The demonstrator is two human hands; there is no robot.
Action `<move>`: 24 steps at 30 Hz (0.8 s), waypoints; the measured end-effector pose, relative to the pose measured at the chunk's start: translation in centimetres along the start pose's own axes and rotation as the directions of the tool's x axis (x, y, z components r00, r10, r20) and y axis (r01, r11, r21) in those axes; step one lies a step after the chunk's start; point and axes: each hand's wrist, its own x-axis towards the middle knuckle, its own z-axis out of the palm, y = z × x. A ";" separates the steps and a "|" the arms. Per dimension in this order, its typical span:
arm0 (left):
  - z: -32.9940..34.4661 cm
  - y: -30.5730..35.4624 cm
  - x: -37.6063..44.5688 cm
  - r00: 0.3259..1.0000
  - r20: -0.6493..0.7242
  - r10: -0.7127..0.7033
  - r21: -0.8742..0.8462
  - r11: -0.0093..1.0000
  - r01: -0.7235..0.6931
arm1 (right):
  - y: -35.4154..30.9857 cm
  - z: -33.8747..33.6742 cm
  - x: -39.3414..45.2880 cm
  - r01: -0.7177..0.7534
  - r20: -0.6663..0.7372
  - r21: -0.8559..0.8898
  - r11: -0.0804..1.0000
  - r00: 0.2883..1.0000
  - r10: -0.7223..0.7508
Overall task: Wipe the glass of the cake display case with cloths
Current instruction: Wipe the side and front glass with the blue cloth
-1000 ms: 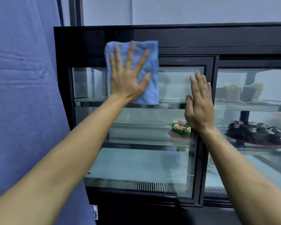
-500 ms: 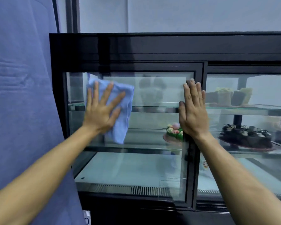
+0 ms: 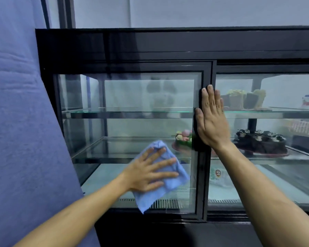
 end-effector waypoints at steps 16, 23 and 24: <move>0.1 1.1 7.2 0.987 -0.067 -0.143 -0.026 0.990 0.142 | 2.1 -0.4 -2.8 -0.215 0.109 0.149 0.965 0.974 0.200; -4.4 -11.8 14.3 0.916 -0.174 -0.360 0.012 0.930 0.368 | 2.7 -1.0 -2.9 -0.192 0.180 0.159 0.968 0.970 0.163; -5.4 -13.4 16.1 0.869 -0.197 -0.455 0.020 0.884 0.467 | 2.6 -1.1 -3.0 -0.200 0.178 0.153 0.968 0.969 0.172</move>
